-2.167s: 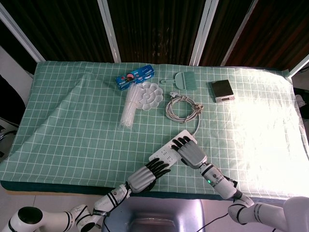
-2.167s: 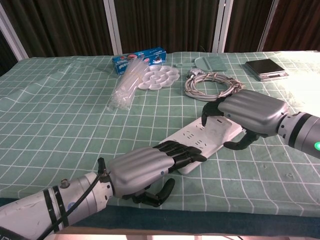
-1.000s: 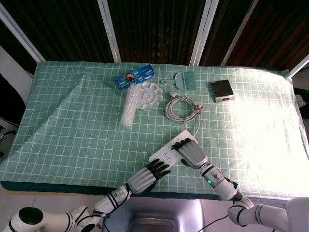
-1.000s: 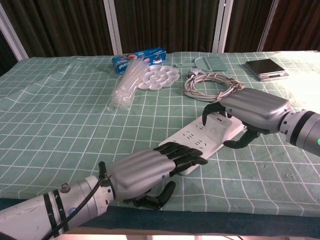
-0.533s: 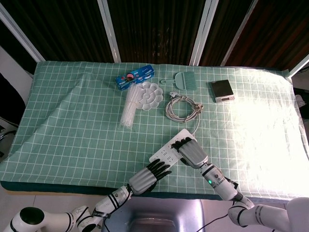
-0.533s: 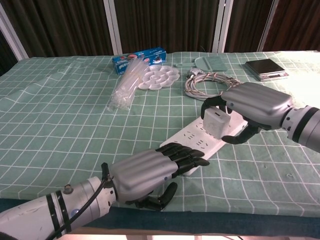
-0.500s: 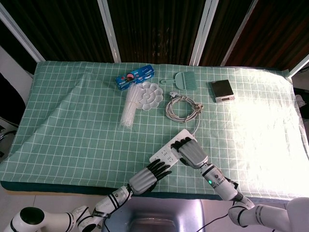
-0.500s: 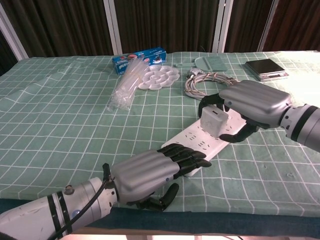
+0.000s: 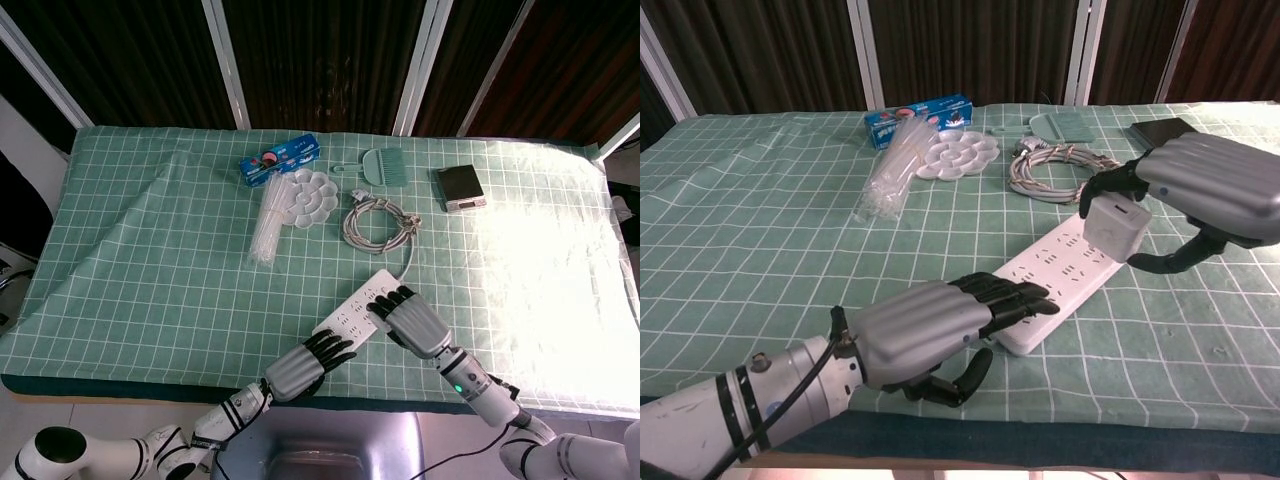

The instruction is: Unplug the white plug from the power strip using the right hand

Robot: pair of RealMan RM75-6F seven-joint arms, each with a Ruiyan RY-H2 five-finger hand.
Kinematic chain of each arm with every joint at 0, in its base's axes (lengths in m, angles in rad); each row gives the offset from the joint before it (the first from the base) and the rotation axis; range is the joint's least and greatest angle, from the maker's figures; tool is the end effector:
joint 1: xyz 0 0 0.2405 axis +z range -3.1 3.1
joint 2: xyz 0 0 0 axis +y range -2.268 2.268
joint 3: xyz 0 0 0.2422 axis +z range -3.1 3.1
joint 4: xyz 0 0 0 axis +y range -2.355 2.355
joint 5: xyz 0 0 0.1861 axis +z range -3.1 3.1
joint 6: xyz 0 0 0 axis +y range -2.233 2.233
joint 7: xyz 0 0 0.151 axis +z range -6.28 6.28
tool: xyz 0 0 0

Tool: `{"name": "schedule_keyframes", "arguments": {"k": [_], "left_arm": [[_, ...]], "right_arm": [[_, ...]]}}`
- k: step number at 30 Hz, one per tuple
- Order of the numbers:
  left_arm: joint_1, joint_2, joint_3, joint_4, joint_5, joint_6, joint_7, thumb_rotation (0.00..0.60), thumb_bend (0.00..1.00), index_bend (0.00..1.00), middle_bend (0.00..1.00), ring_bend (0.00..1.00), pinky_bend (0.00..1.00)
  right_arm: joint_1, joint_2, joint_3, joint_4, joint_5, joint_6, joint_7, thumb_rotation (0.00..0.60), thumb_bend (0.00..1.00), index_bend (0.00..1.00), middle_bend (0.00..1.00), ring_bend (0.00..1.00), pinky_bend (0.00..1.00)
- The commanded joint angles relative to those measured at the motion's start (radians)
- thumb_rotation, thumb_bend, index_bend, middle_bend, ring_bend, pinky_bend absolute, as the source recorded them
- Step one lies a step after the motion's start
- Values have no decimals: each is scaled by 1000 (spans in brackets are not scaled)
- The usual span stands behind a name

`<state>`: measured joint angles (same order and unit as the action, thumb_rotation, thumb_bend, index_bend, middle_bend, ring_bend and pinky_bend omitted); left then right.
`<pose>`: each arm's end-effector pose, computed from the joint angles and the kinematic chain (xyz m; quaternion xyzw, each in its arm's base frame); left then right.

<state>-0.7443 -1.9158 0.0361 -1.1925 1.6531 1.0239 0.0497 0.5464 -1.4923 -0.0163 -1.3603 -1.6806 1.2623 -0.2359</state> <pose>-0.0843 0.2400 -0.1105 -0.8323 -0.2874 -0.4331 0.1925 -0.1777 -0.2710 0.0304 0.7947 -0.1911 0.4115 0.4033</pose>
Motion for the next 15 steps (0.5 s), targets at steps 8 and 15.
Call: {"name": "schedule_keyframes", "arguments": {"k": [8,15], "left_arm": [[13,77,-22,-64,-1,54,-24,570,780,0,0,0,26],[23,88,-19,-66,-5,64,-29,560,777,0,0,0,27]], "right_arm": [[-88,242,-90,-110,113,-132,-366,600,535,719,513,491,511],[-83,218,-89,-98,235,-266,-494,600,535,484,405,387,489]]}}
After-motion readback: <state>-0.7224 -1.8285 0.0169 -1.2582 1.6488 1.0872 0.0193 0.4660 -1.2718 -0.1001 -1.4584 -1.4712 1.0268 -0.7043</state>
